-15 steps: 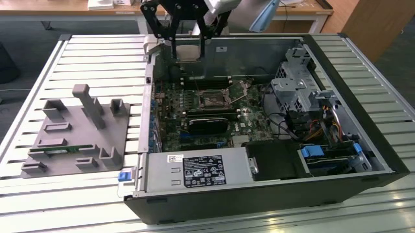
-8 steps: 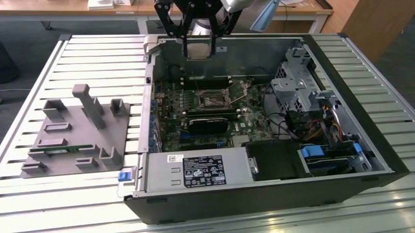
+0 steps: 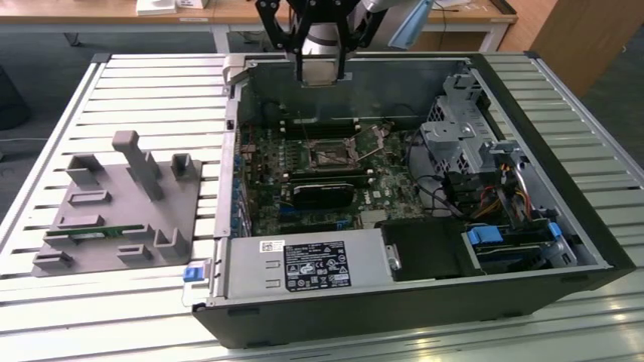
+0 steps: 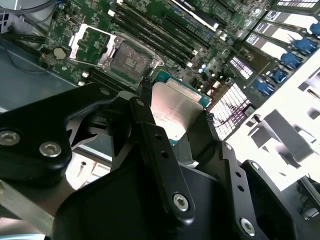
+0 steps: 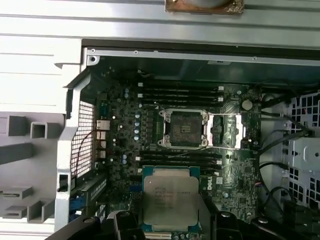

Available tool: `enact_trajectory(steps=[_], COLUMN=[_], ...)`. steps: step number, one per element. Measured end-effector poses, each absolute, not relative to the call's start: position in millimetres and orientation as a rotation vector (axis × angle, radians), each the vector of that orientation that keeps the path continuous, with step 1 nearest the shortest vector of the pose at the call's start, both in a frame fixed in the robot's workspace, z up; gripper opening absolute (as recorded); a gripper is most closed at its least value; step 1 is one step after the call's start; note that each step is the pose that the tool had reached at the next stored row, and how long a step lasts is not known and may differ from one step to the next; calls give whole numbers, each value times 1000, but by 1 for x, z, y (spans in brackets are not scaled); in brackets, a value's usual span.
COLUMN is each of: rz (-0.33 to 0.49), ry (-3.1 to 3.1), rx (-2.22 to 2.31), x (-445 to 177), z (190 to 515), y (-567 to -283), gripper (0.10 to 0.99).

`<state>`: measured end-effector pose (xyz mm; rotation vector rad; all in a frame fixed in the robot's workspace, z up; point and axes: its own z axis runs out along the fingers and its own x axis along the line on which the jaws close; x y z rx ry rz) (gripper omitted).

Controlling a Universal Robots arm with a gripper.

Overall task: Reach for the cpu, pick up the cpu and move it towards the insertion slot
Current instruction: 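Pick up the cpu and move it towards the insertion slot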

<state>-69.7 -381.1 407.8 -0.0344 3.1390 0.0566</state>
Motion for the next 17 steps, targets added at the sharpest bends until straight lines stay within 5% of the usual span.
enact_trajectory(steps=[17], rz=[57], ry=[3137], rx=[-35], x=[-47], z=[405], y=[-338], gripper=[533])
